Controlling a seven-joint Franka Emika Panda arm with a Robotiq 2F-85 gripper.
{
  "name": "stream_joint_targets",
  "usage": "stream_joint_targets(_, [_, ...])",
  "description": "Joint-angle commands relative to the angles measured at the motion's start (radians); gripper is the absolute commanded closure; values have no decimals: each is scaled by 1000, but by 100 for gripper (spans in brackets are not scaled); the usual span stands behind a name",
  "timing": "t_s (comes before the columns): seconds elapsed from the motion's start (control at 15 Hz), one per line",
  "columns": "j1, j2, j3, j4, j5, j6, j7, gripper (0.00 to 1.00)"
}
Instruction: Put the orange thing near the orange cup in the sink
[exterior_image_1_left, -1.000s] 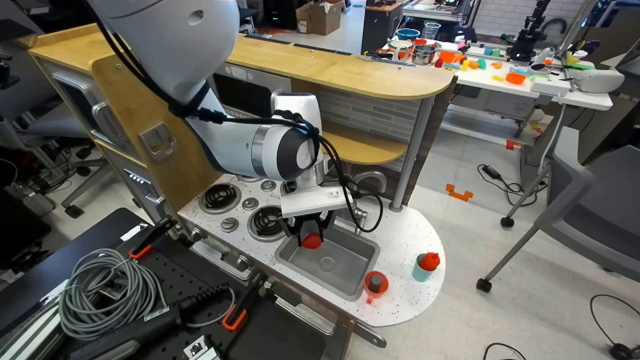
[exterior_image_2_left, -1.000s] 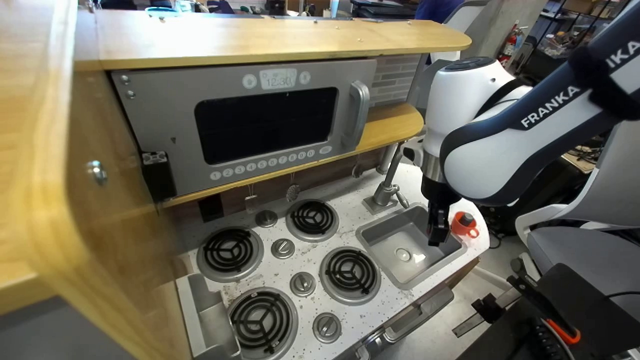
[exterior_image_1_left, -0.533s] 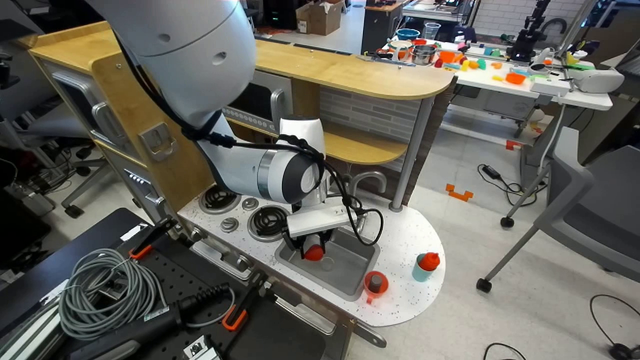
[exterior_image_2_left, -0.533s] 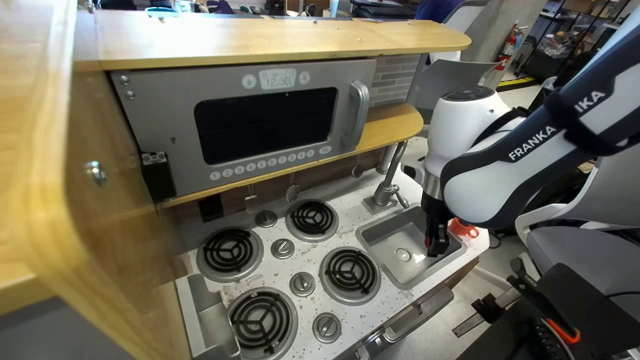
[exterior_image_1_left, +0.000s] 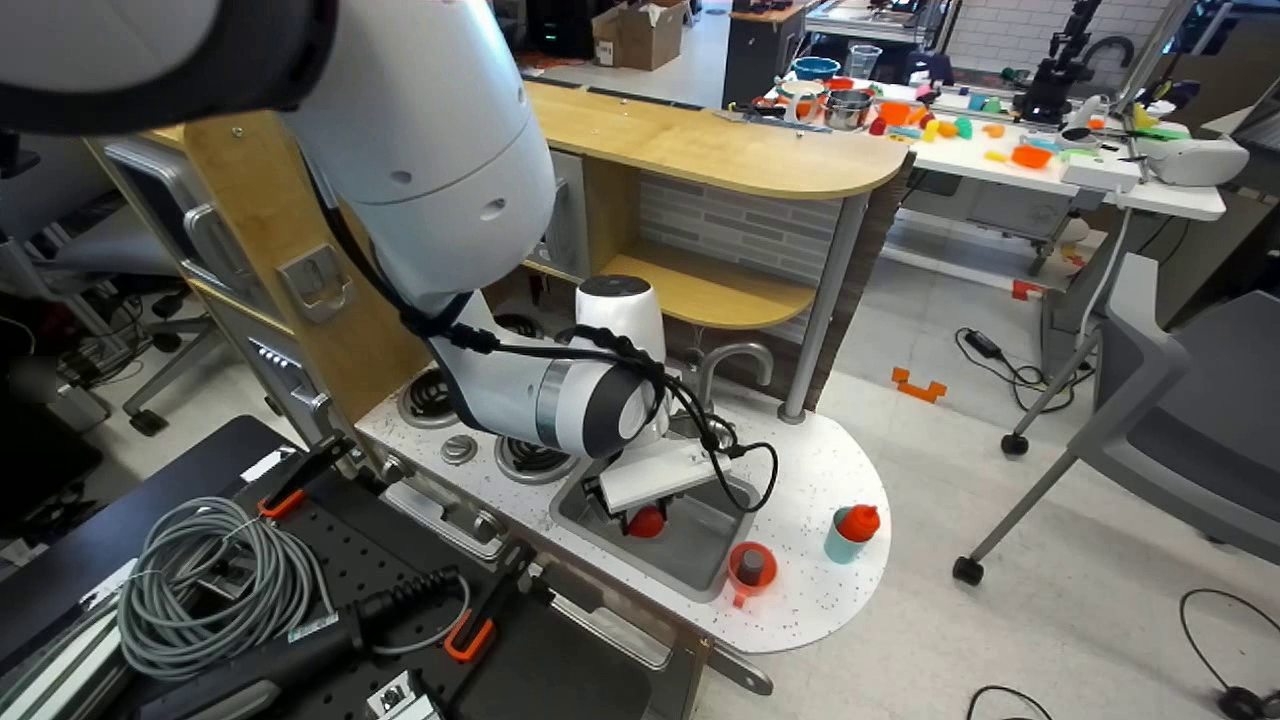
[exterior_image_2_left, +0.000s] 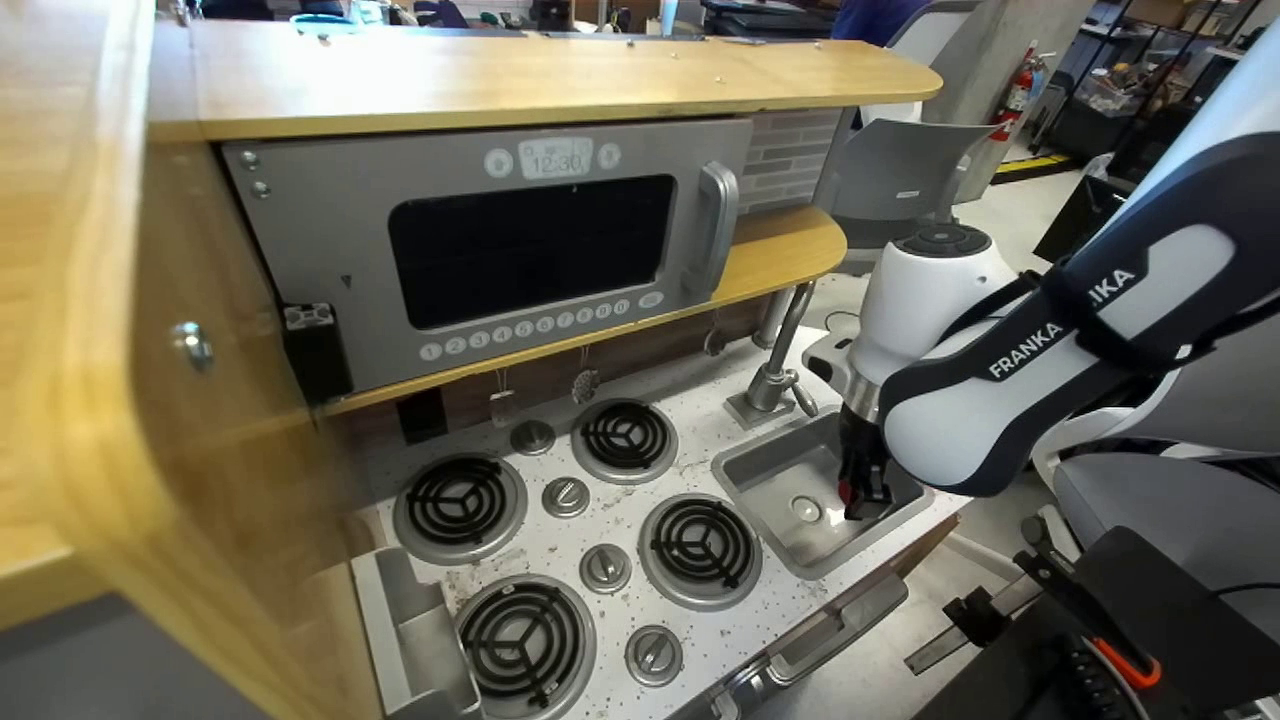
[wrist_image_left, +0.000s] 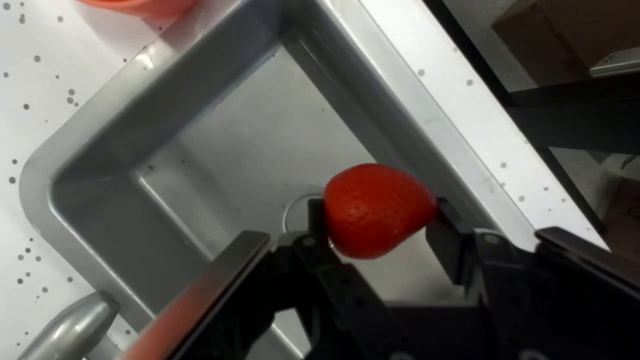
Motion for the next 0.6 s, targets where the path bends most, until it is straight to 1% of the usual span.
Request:
stream_joint_targets(0.0, [-34, 72, 7, 66, -22, 40, -52, 72])
stream_joint_targets(0.53, [-101, 184, 51, 194, 3, 20, -163, 72])
